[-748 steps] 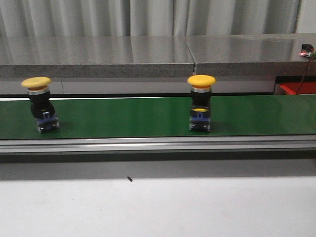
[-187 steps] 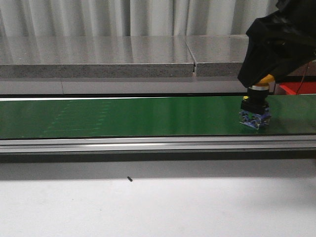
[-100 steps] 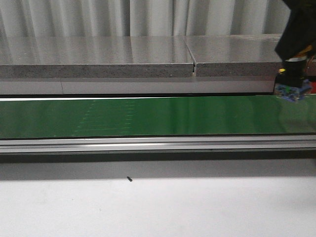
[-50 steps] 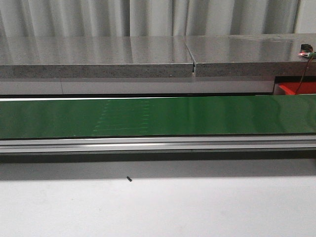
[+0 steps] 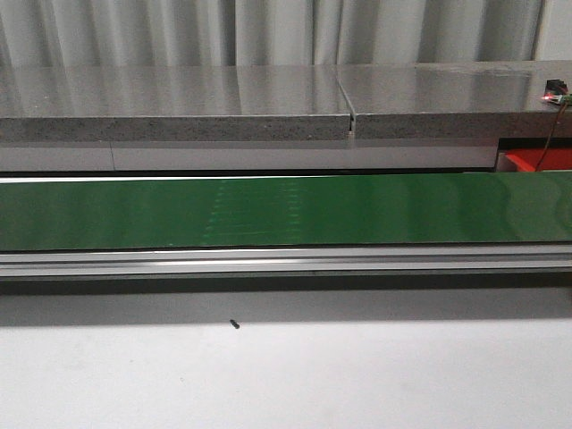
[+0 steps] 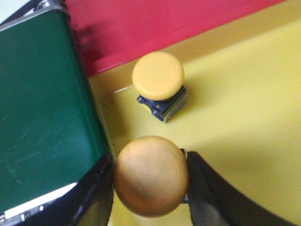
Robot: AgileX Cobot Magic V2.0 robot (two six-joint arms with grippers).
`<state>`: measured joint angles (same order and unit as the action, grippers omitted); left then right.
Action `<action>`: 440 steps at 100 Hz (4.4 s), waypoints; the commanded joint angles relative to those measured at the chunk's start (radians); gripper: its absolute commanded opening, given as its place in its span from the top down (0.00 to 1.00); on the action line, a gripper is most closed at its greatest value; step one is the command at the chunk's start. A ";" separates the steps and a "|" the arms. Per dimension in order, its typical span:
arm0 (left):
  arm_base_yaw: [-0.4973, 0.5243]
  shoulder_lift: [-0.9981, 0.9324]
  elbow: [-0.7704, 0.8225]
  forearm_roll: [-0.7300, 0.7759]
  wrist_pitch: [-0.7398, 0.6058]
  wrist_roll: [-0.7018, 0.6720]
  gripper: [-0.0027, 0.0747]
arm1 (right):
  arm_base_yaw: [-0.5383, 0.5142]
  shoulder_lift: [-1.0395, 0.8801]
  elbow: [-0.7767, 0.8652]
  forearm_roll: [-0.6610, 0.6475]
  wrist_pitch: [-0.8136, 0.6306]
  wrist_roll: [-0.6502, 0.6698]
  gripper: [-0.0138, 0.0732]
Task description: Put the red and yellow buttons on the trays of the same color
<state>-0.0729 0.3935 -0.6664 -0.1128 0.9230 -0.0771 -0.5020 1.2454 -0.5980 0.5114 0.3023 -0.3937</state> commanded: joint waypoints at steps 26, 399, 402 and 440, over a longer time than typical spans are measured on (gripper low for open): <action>-0.007 0.010 -0.024 -0.013 -0.064 -0.004 0.99 | -0.006 0.062 -0.014 0.035 -0.048 0.001 0.71; 0.443 0.702 -0.273 0.058 -0.281 -0.107 0.37 | 0.412 -0.717 0.167 -0.062 -0.044 -0.011 0.92; 0.454 0.714 -0.273 0.058 -0.286 -0.107 0.31 | 0.412 -0.717 0.167 -0.062 -0.044 -0.011 0.92; 0.665 0.922 -0.273 -0.024 -0.259 -0.109 0.24 | 0.412 -0.717 0.167 -0.062 -0.044 -0.011 0.92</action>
<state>0.5464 1.2910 -0.9078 -0.0960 0.6947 -0.1751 -0.0903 0.5307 -0.4039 0.4473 0.3182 -0.3971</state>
